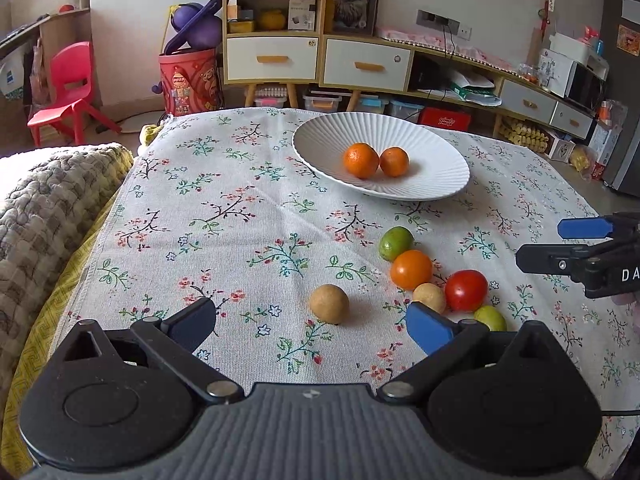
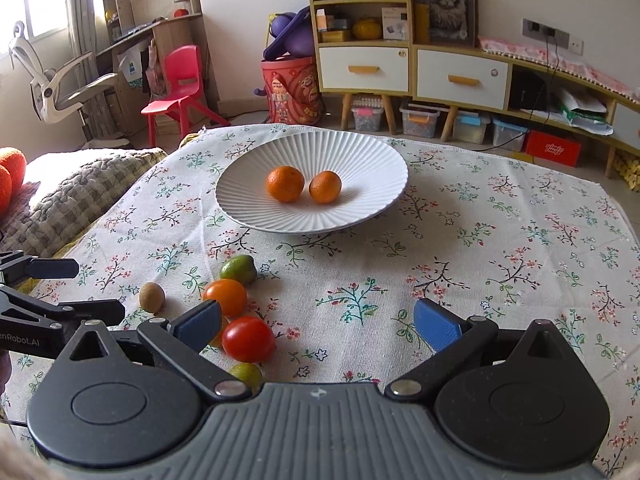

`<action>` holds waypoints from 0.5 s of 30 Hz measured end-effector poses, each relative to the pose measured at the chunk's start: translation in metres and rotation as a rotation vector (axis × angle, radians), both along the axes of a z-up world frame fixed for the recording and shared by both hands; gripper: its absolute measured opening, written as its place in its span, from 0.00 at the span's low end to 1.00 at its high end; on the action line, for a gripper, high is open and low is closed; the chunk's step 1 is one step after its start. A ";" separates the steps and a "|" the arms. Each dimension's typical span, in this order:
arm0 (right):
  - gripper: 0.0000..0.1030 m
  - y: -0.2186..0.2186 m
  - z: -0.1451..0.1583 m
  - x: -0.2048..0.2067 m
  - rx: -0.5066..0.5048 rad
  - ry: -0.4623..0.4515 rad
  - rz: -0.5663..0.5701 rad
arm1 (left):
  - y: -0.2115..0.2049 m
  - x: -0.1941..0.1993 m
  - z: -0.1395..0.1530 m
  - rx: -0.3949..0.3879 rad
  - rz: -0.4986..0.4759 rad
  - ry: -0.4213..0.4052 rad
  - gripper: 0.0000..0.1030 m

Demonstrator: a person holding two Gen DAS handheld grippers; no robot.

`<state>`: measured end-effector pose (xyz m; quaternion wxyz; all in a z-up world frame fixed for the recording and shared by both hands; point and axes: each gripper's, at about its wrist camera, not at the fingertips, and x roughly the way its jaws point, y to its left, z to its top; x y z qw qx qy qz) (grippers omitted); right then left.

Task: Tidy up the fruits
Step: 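Withdraw both tools from the plate back toward the remaining fruits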

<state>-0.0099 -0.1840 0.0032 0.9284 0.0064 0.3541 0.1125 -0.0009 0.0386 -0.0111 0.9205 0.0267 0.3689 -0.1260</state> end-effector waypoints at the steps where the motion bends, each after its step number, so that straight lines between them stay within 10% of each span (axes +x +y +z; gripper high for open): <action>1: 0.99 0.001 -0.002 -0.001 -0.006 0.004 0.003 | 0.001 -0.002 -0.003 0.005 -0.004 0.003 0.89; 15: 0.99 0.018 -0.035 -0.030 -0.063 0.066 0.060 | 0.004 -0.014 -0.034 0.066 -0.045 0.068 0.89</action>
